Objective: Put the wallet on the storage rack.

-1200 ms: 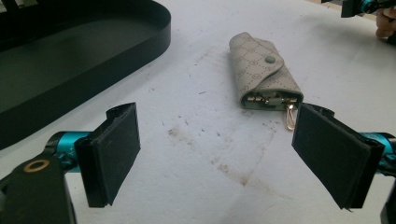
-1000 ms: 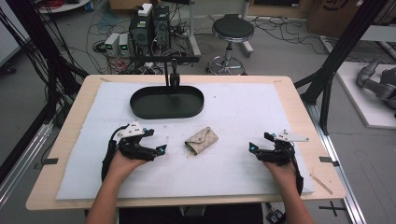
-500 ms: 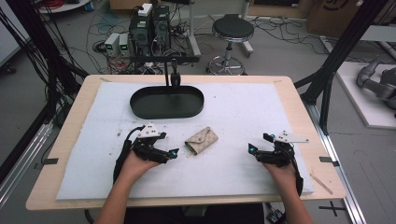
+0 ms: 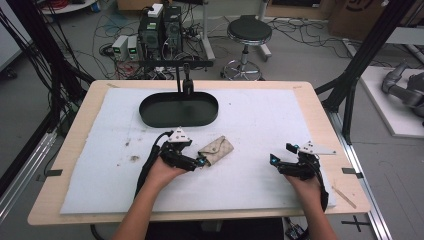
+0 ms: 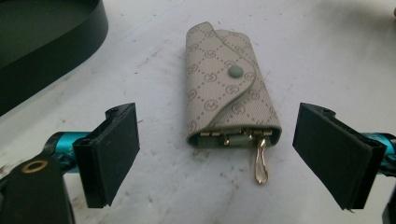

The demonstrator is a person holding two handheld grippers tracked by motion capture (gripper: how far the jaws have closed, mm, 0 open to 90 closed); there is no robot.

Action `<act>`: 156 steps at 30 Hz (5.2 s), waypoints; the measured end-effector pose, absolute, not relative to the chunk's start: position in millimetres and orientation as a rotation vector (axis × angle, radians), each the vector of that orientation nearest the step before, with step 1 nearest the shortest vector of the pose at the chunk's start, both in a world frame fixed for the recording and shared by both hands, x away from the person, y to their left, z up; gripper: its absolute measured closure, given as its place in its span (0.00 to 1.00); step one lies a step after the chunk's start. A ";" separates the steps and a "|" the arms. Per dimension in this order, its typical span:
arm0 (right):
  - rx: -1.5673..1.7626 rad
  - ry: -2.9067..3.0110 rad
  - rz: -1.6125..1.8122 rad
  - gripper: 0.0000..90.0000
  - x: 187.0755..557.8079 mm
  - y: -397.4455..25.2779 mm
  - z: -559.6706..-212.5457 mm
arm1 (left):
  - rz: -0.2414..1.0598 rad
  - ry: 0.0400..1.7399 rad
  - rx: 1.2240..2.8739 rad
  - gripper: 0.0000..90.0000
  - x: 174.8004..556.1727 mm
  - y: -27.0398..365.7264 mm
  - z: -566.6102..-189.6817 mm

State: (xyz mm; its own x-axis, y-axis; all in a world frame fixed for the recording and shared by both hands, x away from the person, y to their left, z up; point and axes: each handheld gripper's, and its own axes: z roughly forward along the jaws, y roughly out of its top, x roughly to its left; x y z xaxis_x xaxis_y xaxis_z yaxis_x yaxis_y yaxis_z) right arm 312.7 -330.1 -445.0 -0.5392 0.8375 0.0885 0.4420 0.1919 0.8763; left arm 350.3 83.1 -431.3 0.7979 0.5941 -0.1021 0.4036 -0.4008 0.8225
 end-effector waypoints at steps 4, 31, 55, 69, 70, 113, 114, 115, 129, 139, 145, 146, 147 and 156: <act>1.190 2.065 1.302 0.18 312.4 -329.9 -445.3 | 0.254 0.748 2.067 0.15 356.3 69.5 -434.2; 1.179 2.083 1.298 0.19 312.9 -326.6 -446.2 | 0.334 0.723 2.216 0.33 357.3 32.4 -449.8; 1.168 2.104 1.304 0.19 312.8 -321.1 -446.7 | 0.364 0.712 2.110 0.38 376.3 100.1 -396.2; 1.163 2.114 1.312 0.19 314.5 -320.4 -447.4 | 0.433 0.724 2.091 0.37 408.0 133.9 -362.9; 1.161 2.112 1.312 0.19 315.0 -320.5 -447.5 | 0.441 0.726 2.093 0.37 411.3 135.3 -360.0; 1.160 2.106 1.304 0.19 313.6 -318.9 -446.3 | 0.435 0.907 2.246 0.39 513.4 157.0 -408.6; 1.159 2.107 1.302 0.19 313.6 -319.2 -446.3 | 0.431 0.915 2.248 0.39 514.2 157.1 -410.1; 1.160 2.106 1.302 0.19 313.6 -319.2 -446.3 | 0.432 0.920 2.253 0.39 515.0 157.3 -411.5; 1.153 2.107 1.297 0.19 313.4 -318.3 -445.8 | 0.426 0.959 2.272 0.34 518.0 156.2 -413.6; 1.152 2.106 1.301 0.18 313.0 -318.3 -445.3 | 0.434 0.952 2.208 0.28 502.4 161.5 -400.6; 1.143 2.120 1.298 0.19 313.2 -315.9 -446.4 | 0.483 0.929 2.164 0.28 475.9 170.6 -390.4; 1.140 2.120 1.299 0.19 313.6 -315.4 -446.7 | 0.482 0.925 2.159 0.28 470.9 172.2 -388.0; 1.144 2.122 1.301 0.19 313.4 -314.8 -446.7 | 0.488 0.916 2.146 0.28 465.2 173.6 -385.6; 1.142 2.116 1.305 0.18 311.8 -312.7 -445.1 | 0.511 0.863 2.056 0.27 417.5 178.8 -373.1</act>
State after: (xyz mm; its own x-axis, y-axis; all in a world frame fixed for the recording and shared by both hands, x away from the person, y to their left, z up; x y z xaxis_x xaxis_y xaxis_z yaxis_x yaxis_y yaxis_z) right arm 311.8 -312.7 -445.1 -0.5844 0.8079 0.0763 0.4310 0.2294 0.8727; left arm 417.5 178.8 -373.1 0.6816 0.7301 0.0481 0.3933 -0.4210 0.8174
